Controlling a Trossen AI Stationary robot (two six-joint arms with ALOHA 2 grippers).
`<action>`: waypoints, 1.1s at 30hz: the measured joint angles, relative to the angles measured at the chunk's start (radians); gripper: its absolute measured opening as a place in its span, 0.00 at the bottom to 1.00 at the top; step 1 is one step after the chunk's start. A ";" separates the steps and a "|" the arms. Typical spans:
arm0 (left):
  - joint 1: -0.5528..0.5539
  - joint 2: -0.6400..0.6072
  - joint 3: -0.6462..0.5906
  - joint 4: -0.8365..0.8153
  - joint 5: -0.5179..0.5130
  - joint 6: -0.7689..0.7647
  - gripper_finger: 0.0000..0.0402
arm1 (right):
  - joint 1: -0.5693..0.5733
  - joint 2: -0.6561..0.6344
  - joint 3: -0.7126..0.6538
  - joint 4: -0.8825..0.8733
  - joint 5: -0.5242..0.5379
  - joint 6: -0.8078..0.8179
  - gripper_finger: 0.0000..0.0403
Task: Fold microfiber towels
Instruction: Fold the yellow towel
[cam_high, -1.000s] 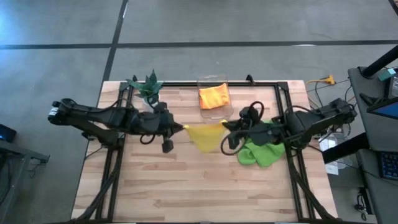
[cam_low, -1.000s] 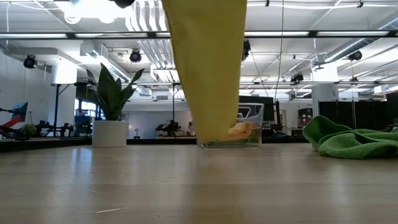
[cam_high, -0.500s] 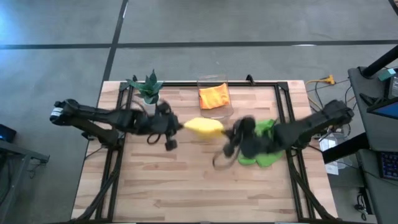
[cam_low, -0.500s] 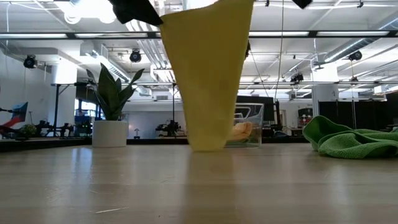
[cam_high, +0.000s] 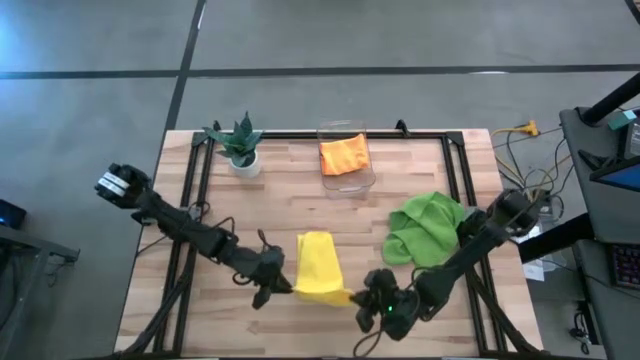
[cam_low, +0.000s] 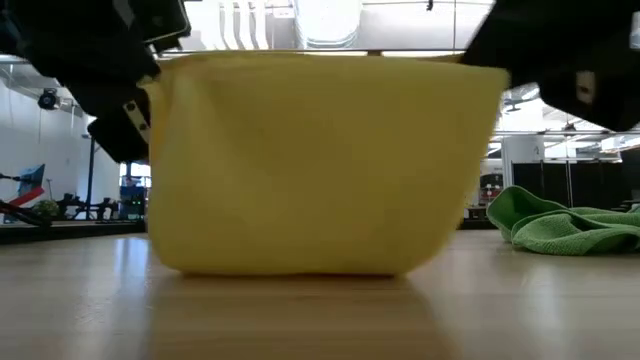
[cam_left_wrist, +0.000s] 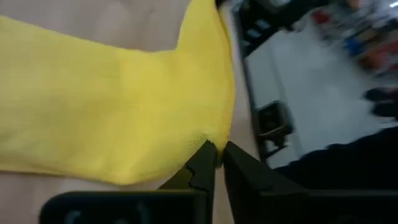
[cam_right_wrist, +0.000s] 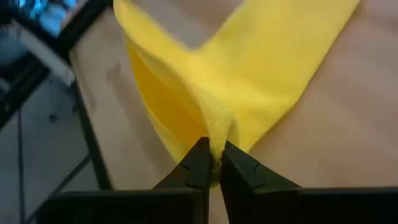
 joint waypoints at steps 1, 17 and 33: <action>0.001 0.005 -0.018 0.055 0.023 -0.003 0.06 | 0.006 0.012 0.007 0.005 -0.021 -0.005 0.07; 0.030 -0.092 -0.071 0.064 -0.017 0.072 0.43 | -0.042 -0.092 0.058 -0.001 -0.073 -0.411 0.38; 0.083 0.002 -0.054 -0.112 -0.236 0.330 0.44 | -0.251 -0.082 -0.043 0.024 -0.288 -0.375 0.37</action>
